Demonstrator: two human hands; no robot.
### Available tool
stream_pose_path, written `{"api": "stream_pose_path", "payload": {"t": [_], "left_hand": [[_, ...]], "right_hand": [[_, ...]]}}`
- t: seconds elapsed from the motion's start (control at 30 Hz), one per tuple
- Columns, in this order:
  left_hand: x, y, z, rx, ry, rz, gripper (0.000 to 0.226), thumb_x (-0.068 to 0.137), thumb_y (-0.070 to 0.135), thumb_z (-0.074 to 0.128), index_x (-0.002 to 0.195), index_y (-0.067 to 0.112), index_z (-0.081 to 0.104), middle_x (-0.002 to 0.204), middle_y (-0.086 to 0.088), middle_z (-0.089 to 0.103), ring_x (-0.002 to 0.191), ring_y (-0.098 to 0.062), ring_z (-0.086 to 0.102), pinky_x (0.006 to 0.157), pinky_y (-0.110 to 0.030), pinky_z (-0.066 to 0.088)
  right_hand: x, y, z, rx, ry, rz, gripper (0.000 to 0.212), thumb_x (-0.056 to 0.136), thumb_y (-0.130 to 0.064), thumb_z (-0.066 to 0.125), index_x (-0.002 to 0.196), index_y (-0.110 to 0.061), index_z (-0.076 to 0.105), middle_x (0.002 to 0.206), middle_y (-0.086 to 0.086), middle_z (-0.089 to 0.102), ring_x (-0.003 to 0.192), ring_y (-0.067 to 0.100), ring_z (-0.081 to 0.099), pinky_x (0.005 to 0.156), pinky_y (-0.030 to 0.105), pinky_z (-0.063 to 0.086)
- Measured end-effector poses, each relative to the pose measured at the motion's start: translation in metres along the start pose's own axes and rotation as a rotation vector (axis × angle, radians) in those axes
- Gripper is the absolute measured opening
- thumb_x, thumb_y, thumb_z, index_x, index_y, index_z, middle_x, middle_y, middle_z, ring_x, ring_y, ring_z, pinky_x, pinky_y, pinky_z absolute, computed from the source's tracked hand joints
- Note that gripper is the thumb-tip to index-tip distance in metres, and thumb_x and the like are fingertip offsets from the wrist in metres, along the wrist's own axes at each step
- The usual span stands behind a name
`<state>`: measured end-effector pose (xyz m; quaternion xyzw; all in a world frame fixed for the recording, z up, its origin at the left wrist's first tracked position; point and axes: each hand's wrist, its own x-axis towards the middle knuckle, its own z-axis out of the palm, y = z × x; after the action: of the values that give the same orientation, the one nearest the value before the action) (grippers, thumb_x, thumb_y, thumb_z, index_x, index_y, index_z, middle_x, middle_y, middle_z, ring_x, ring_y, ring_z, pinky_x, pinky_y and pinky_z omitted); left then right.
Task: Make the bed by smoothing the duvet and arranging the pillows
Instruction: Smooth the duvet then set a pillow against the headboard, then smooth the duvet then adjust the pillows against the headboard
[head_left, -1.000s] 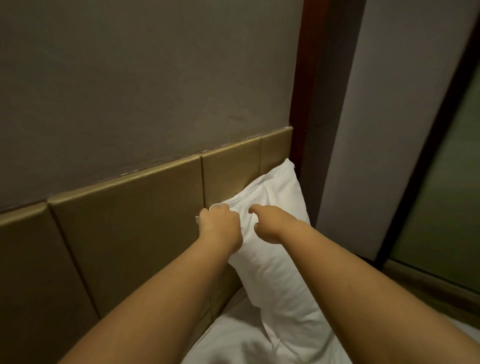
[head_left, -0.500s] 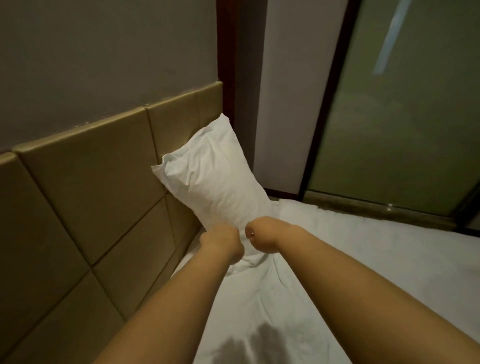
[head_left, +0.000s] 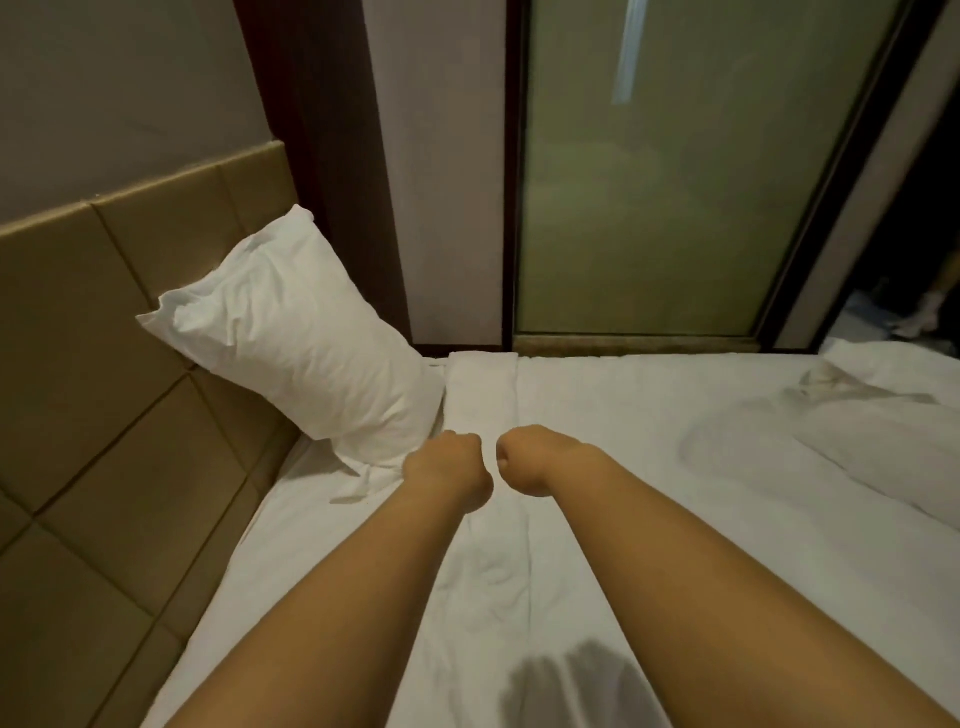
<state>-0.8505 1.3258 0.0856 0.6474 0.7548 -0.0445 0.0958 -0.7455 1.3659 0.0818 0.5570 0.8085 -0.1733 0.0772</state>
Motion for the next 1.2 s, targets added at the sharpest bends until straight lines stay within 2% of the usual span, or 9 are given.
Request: {"api": "stream_pose_path", "payload": {"t": [0.2,0.4,0.53,0.7,0.87,1.2], "left_hand": [[-0.072,0.173,0.025,-0.061,0.024,0.102,0.034,0.092,0.021,0.050,0.127,0.018,0.049,0.117,-0.004,0.057,0.102,-0.023,0.058,0.085,-0.033,0.050],[-0.147,0.352,0.065,-0.044,-0.019,0.243,0.032,0.092,0.020,0.050,0.124,0.018,0.052,0.117,-0.003,0.057,0.105,-0.023,0.058,0.080,-0.031,0.045],[-0.180,0.443,0.080,-0.047,-0.043,0.333,0.031,0.092,0.020,0.047,0.122,0.017,0.052,0.117,-0.003,0.057,0.105,-0.024,0.058,0.077,-0.030,0.043],[-0.185,0.511,0.101,0.024,-0.085,0.385,0.031,0.093,0.020,0.046,0.123,0.017,0.053,0.118,-0.003,0.057,0.105,-0.023,0.059,0.074,-0.028,0.040],[-0.165,0.571,0.124,0.071,-0.164,0.402,0.033,0.091,0.015,0.044,0.123,0.017,0.053,0.119,-0.002,0.057,0.106,-0.022,0.059,0.074,-0.028,0.040],[-0.052,0.721,0.162,0.051,-0.273,0.452,0.034,0.092,0.014,0.044,0.124,0.016,0.055,0.121,-0.002,0.057,0.108,-0.021,0.059,0.075,-0.028,0.039]], "right_hand": [[-0.121,0.157,0.012,0.038,0.012,0.095,0.030,0.098,-0.017,0.040,0.123,-0.012,0.058,0.119,0.007,0.061,0.105,0.024,0.059,0.089,0.032,0.047],[-0.250,0.317,0.031,0.096,0.043,0.232,0.029,0.098,-0.021,0.039,0.115,-0.014,0.061,0.114,0.005,0.063,0.100,0.023,0.061,0.086,0.032,0.048],[-0.310,0.402,0.039,0.141,0.043,0.338,0.029,0.099,-0.021,0.039,0.117,-0.014,0.060,0.115,0.005,0.062,0.101,0.023,0.060,0.088,0.032,0.048],[-0.348,0.480,0.054,0.220,0.098,0.449,0.030,0.099,-0.022,0.038,0.117,-0.014,0.060,0.118,0.005,0.062,0.101,0.023,0.060,0.088,0.033,0.049],[-0.364,0.551,0.065,0.208,0.080,0.525,0.030,0.099,-0.018,0.037,0.117,-0.013,0.060,0.120,0.007,0.061,0.104,0.026,0.059,0.090,0.035,0.049],[-0.311,0.720,0.046,0.150,0.035,0.632,0.027,0.097,-0.012,0.035,0.108,-0.010,0.060,0.117,0.009,0.061,0.103,0.026,0.060,0.087,0.034,0.047]]}}
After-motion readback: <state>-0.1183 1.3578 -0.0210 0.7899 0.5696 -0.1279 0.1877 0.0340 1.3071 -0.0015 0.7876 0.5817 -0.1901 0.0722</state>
